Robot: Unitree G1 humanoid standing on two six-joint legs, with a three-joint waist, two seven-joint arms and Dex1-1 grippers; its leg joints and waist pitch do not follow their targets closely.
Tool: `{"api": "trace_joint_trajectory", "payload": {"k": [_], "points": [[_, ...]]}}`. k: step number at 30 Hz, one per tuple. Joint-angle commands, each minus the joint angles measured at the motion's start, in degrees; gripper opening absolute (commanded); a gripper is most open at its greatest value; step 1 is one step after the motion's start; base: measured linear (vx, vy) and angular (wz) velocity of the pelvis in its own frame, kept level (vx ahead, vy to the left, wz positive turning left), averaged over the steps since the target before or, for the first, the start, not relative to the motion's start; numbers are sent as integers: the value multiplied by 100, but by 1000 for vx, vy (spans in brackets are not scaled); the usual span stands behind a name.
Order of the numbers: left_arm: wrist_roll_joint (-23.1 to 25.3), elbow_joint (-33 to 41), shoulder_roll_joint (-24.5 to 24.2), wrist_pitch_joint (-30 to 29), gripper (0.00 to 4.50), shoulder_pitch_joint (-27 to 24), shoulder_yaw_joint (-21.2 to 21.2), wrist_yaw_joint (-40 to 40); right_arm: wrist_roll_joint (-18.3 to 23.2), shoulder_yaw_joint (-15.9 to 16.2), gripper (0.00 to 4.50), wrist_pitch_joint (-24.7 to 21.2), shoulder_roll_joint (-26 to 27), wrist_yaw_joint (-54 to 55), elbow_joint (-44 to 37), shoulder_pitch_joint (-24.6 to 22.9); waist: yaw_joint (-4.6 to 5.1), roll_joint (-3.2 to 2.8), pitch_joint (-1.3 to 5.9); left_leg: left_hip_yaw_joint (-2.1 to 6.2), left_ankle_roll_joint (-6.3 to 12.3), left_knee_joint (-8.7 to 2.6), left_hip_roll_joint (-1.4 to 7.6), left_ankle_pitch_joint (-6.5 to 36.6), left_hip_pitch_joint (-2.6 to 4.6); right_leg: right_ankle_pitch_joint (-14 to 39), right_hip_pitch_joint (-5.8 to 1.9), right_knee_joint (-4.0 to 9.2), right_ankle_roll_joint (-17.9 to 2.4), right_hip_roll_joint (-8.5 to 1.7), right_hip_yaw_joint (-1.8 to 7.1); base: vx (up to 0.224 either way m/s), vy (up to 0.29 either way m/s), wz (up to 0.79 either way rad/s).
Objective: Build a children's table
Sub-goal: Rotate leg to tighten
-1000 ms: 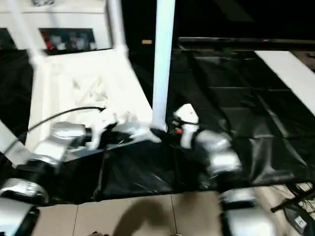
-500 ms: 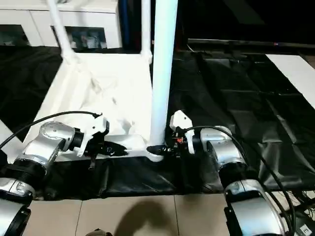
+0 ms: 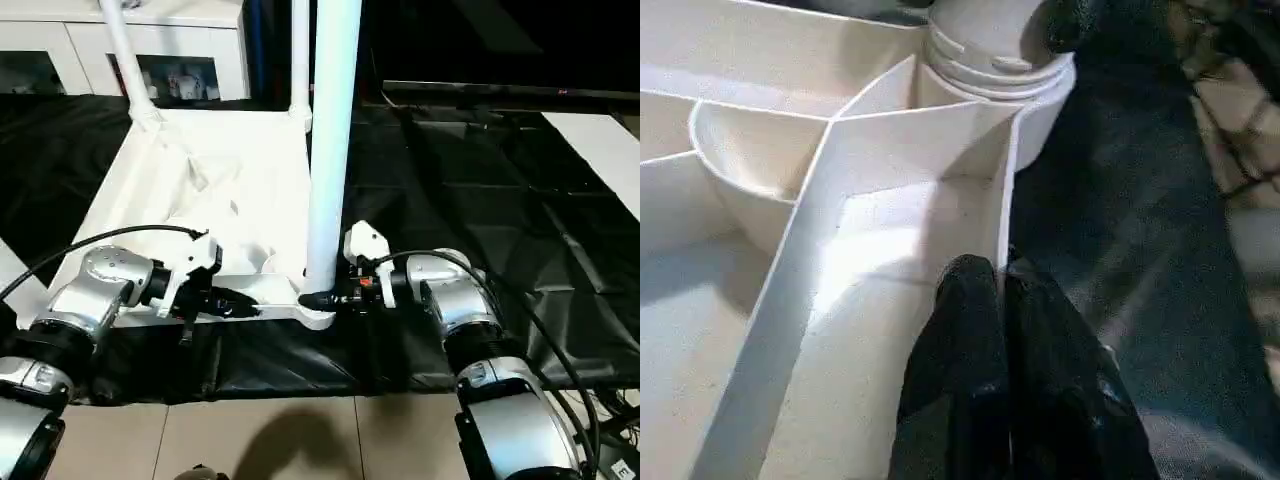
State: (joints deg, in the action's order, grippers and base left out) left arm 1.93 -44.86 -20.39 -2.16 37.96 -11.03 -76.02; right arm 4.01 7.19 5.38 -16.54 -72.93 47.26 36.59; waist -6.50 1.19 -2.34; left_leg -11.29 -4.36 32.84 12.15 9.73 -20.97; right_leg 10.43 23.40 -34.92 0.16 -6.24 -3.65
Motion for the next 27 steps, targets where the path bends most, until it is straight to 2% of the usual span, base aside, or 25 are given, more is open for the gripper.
{"api": "trace_joint_trajectory", "payload": {"k": [1, 2, 3, 4, 5, 7, 9, 11, 13, 15, 16, 17, 18, 20, 22, 23, 25, 26, 27], "points": [[-61, -79, 240, -230, 0, 219, 285, 1044, -147, 71, 202, -272, 247, 752, 2, -392, 15, 18, 293, 16, 186, -396, 137, 1483, 94, 1173, -246, 399, -1388, -194, 203, 0, 0, 0], [-26, -53, 333, -331, 0, 218, 297, 1271, -159, 24, 202, -318, 354, 1052, -41, -484, 33, 30, 284, 28, 136, -406, 128, 1585, 84, 1386, -253, 414, -1319, -201, 203, 0, 0, 0], [-6, -33, 402, -404, 0, 217, 308, 1431, -164, -7, 199, -346, 430, 1252, -71, -546, 51, 58, 271, 46, 46, -426, 114, 1776, 88, 1866, -249, 461, -1153, -211, 203, 0, 0, 0], [-7, -18, 449, -439, 0, 214, 312, 1493, -157, -33, 199, -370, 487, 1369, -76, -569, 70, 59, 250, 61, 3, -436, 101, 2010, 111, 2383, -221, 525, -986, -227, 203, 0, 0, 0], [-4, 78, 693, -619, 0, 194, 334, 1827, -121, -171, 199, -486, 801, 2003, -61, -645, 86, 32, 244, 84, -29, -443, 98, 2097, 113, 2550, -219, 533, -927, -226, 200, 0, 0, 0], [24, 193, 946, -776, 0, 177, 336, 2182, -81, -331, 198, -602, 1165, 2740, 29, -651, 165, 31, 225, 125, -118, -467, 76, 2408, 148, 3092, -172, 609, -716, -225, 190, 0, 0, 0], [49, 237, 1054, -837, 0, 178, 328, 2349, -71, -402, 198, -634, 1332, 3095, 104, -622, 214, 38, 237, 149, -121, -475, 67, 2481, 136, 3264, -174, 638, -602, -223, 183, 0, 0, 0], [76, 305, 1294, -937, 0, 199, 354, 2760, -45, -473, 197, -694, 1691, 3645, 184, -572, 252, 3, 245, 145, -113, -489, 73, 2500, 146, 3149, -145, 657, -584, -210, 192, 0, 0, 0], [161, 392, 1456, -998, 0, 193, 290, 3079, -68, -541, 197, -753, 2014, 4239, 255, -487, 284, -2, 251, 148, -109, -504, 66, 2494, 129, 2971, -163, 653, -622, -190, 178, 0, 0, 0], [232, 443, 1509, -1026, 0, 173, 222, 3164, -38, -614, 197, -807, 2189, 4515, 338, -386, 318, -25, 261, 152, -101, -515, 61, 2481, 117, 2806, -179, 648, -669, -183, 166, 0, 0, 0], [345, 537, 1549, -1060, 0, 129, 118, 3203, 24, -707, 197, -767, 2423, 4711, 420, -255, 339, -26, 261, 148, -102, -517, 65, 2509, 112, 2714, -166, 648, -698, -186, 174, 0, 0, 0], [355, 565, 1548, -1082, 0, 112, 111, 3194, -4, -691, 197, -708, 2443, 4706, 415, -239, 345, -29, 259, 145, -106, -515, 67, 2545, 121, 2701, -153, 652, -714, -185, 177, 0, 0, 0], [361, 589, 1538, -1088, 0, 97, 104, 3172, -30, -673, 253, -646, 2442, 4686, 404, -234, 358, -28, 261, 144, -99, -515, 59, 2571, 113, 2649, -162, 642, -724, -176, 173, 0, 0, 0], [328, 710, 1416, -1102, 0, 11, 64, 2969, -66, -606, 267, -395, 2307, 4475, 306, -262, 355, -8, 267, 132, -64, -512, 65, 2552, 111, 2529, -165, 641, -736, -177, 181, 0, 0, 0], [311, 709, 1330, -1044, 0, -10, 73, 2881, -19, -635, 270, -350, 2177, 4281, 256, -284, 364, 20, 285, 121, 15, -508, 65, 2346, 68, 2176, -205, 597, -813, -170, 191, 0, 0, 0], [311, 709, 1330, -1044, 0, -10, 73, 2881, -19, -635, 300, -350, 2177, 4281, 256, -284, 364, 11, 283, 112, 36, -505, 69, 2305, 75, 2094, -198, 592, -845, -171, 198, 0, 0, 0], [287, 700, 1205, -954, 0, -36, 73, 2711, 24, -655, 314, -275, 1978, 3956, 191, -306, 364, 14, 294, 84, 98, -485, 71, 2149, 82, 1813, -204, 568, -963, -166, 212, 0, 0, 0], [253, 686, 1080, -819, 0, -56, 58, 2479, 17, -638, 321, -213, 1771, 3642, 152, -301, 363, 36, 297, 72, 154, -478, 66, 2034, 67, 1669, -226, 554, -1018, -164, 211, 0, 0, 0], [240, 691, 1017, -756, 0, -72, 52, 2366, 5, -632, 333, -178, 1670, 3495, 144, -292, 349, 31, 311, 69, 221, -462, 66, 1922, 52, 1564, -251, 533, -1053, -168, 210, 0, 0, 0]]}}
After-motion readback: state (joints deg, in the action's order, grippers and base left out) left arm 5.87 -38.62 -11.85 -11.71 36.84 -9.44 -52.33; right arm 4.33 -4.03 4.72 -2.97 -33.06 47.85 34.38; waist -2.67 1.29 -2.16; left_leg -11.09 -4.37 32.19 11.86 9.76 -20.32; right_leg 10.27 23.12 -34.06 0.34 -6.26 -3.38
